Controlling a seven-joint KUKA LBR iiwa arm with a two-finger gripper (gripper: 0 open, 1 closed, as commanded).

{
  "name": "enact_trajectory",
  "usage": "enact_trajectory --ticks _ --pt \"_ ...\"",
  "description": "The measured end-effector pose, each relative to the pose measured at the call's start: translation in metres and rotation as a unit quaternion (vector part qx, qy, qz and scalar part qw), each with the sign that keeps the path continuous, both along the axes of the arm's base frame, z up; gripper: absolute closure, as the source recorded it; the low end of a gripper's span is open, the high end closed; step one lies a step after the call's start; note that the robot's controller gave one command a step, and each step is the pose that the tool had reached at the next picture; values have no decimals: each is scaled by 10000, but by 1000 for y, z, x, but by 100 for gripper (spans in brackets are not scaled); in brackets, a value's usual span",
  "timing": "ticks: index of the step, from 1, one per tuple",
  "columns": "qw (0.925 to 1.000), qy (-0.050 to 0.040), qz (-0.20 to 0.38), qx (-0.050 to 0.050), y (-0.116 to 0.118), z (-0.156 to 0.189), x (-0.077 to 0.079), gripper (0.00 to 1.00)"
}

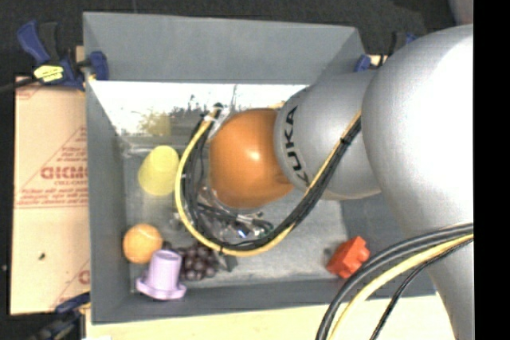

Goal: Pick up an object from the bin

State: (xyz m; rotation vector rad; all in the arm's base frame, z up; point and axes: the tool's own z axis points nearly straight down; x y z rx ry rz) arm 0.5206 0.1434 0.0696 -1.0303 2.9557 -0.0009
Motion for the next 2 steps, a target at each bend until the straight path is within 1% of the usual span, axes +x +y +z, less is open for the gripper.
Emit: enact_trajectory --ticks 1,2 --pt "9382 -58 3459 -12 -5 4 -41 100" --pt "9387 -57 3446 -9 -5 4 -41 100"
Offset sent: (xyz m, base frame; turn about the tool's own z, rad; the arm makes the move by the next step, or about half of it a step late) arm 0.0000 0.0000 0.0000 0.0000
